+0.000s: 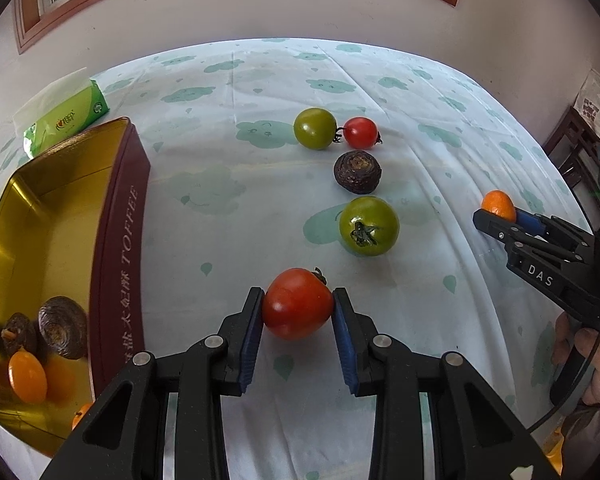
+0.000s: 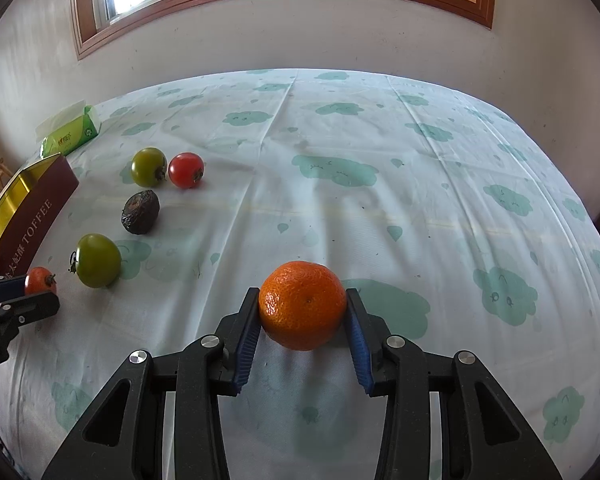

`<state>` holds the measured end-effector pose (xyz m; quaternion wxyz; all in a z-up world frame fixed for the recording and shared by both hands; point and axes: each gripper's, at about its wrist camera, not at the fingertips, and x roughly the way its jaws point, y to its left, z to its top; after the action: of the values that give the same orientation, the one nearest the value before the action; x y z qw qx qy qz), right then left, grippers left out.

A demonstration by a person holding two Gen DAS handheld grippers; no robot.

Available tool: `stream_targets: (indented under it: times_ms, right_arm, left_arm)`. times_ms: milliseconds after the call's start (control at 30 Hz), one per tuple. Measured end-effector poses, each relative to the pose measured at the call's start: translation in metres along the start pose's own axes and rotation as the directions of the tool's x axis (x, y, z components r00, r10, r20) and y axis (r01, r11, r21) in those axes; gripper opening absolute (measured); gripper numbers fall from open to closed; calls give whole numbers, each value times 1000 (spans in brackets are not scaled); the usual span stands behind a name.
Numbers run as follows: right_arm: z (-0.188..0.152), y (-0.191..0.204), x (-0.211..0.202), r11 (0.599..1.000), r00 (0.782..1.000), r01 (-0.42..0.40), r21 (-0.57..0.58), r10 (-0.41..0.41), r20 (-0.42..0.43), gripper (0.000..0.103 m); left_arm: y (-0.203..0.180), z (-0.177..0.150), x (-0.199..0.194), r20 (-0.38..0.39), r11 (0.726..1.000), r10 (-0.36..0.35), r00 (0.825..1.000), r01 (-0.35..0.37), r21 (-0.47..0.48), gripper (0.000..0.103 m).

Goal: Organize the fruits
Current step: 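Close the left tool around the red tomato and lift it, then carry the red tomato in the left tool over the gold tin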

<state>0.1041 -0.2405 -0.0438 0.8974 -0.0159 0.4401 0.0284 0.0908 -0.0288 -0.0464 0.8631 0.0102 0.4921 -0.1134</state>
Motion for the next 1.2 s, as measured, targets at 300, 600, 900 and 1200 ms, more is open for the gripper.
stream_targets:
  times_ms: [300, 600, 900, 1200]
  right_arm:
    - [0, 0, 0, 1000, 1000, 8, -8, -8, -2, 42]
    - [0, 0, 0, 1000, 1000, 8, -7, -8, -2, 42]
    - [0, 0, 0, 1000, 1000, 9, -7, -9, -2, 42]
    - [0, 0, 0, 1000, 1000, 9, -7, -9, -2, 42]
  left_arm:
    - [12, 2, -29, 42, 999, 7, 999, -5, -42, 30]
    - [54, 6, -66, 110, 990, 49, 993, -33, -136, 30]
    - [112, -15, -82, 84, 970, 132, 988, -111, -218, 30]
    - [141, -43, -71, 7, 950, 130, 991, -122, -287, 30]
